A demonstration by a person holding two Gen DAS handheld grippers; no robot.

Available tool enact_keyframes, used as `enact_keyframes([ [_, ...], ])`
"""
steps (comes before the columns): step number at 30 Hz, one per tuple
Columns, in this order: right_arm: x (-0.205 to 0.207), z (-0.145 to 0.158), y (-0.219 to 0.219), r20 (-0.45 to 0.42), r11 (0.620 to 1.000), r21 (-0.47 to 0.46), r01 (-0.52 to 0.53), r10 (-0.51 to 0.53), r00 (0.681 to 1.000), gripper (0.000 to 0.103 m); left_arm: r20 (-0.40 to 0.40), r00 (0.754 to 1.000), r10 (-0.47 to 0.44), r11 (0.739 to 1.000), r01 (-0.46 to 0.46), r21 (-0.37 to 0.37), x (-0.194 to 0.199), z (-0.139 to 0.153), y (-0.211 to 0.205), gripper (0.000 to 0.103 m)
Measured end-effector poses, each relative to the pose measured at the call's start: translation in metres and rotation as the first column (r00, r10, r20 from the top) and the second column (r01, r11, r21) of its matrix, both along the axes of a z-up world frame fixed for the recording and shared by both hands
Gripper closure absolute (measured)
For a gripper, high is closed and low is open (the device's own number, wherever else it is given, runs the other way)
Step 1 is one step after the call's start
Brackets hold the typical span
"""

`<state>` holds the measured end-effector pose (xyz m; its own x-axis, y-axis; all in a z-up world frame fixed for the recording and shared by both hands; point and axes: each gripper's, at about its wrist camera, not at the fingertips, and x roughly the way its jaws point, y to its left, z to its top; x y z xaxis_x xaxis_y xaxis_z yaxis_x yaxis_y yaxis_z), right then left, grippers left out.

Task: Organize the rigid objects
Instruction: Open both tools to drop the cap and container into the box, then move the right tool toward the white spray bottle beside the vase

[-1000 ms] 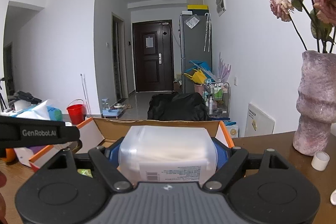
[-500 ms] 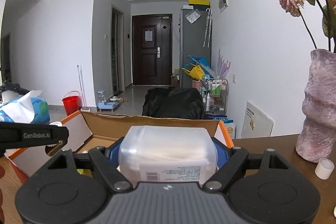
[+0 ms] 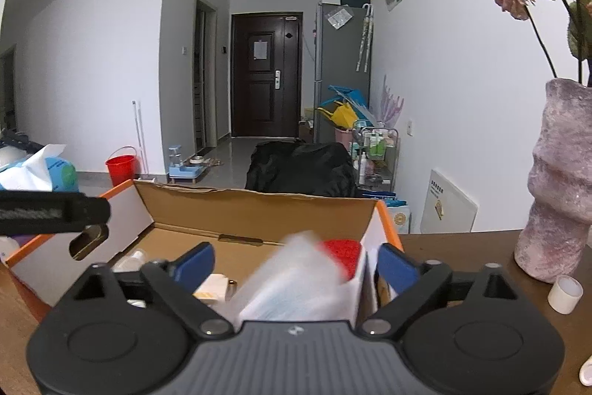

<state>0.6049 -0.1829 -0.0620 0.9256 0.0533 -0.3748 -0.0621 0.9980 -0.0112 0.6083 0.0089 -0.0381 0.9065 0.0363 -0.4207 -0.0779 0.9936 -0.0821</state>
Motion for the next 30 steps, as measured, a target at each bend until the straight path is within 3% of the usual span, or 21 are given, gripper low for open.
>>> enact_keyframes([
  [19, -0.025, 0.011, -0.015, 0.063, 1.0, 0.011, 0.007, -0.008, 0.998, 0.0, 0.026, 1.0, 0.001, 1.0, 0.0, -0.031, -0.02, 0.01, 0.002, 0.0],
  [30, -0.058, 0.018, -0.054, 0.097, 0.997, 0.001, 0.079, -0.079, 0.992, 0.0, 0.055, 0.998, 0.001, 1.0, 0.0, -0.029, -0.05, 0.015, -0.002, 0.0],
])
